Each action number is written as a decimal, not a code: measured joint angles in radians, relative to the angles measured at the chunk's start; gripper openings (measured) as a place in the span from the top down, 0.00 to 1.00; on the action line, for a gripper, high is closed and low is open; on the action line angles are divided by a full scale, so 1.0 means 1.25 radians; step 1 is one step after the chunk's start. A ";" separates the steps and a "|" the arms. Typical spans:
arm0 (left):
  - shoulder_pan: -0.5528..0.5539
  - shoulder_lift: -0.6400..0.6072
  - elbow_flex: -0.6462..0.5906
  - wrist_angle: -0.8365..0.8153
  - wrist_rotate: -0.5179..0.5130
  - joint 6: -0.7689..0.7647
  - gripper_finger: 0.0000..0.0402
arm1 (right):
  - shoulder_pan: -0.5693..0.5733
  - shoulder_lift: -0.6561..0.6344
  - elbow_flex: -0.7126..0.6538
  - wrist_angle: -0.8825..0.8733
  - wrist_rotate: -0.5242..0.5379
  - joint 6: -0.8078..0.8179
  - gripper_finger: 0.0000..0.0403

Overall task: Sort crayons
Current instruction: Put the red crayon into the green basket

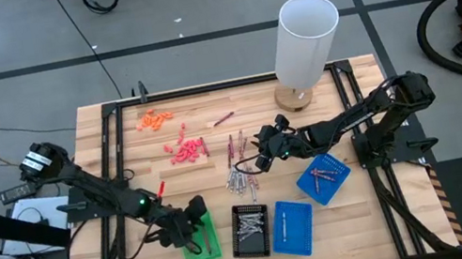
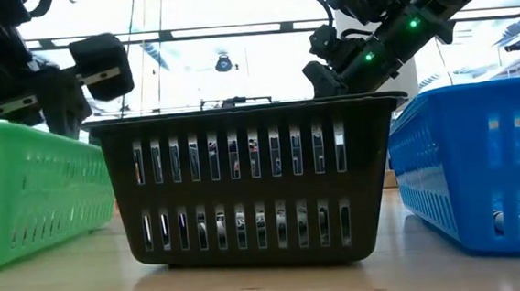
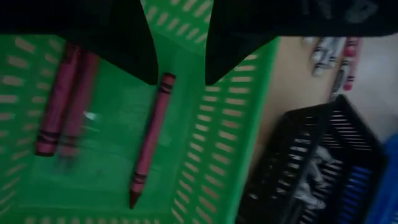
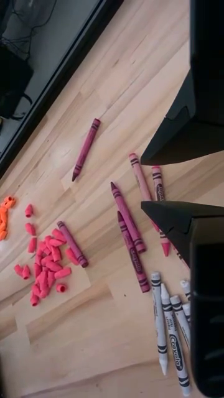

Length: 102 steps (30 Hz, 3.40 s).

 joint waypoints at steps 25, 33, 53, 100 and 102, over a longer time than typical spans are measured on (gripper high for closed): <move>0.269 -0.027 0.042 0.061 -0.184 -0.312 0.64 | 0.000 0.000 0.000 -0.002 -0.002 0.001 0.73; 0.448 0.014 0.050 0.007 -0.026 -0.305 0.64 | 0.000 0.000 0.000 0.000 -0.002 -0.001 0.73; 0.582 0.216 0.216 -0.154 -0.014 0.101 0.64 | 0.000 0.000 0.000 0.000 -0.001 -0.007 0.73; 0.717 0.340 0.399 -0.374 0.145 0.290 0.65 | 0.001 0.000 0.000 0.018 -0.020 -0.025 0.73; 0.722 0.340 0.399 -0.374 0.141 0.310 0.65 | 0.001 0.000 0.000 0.018 -0.021 -0.025 0.73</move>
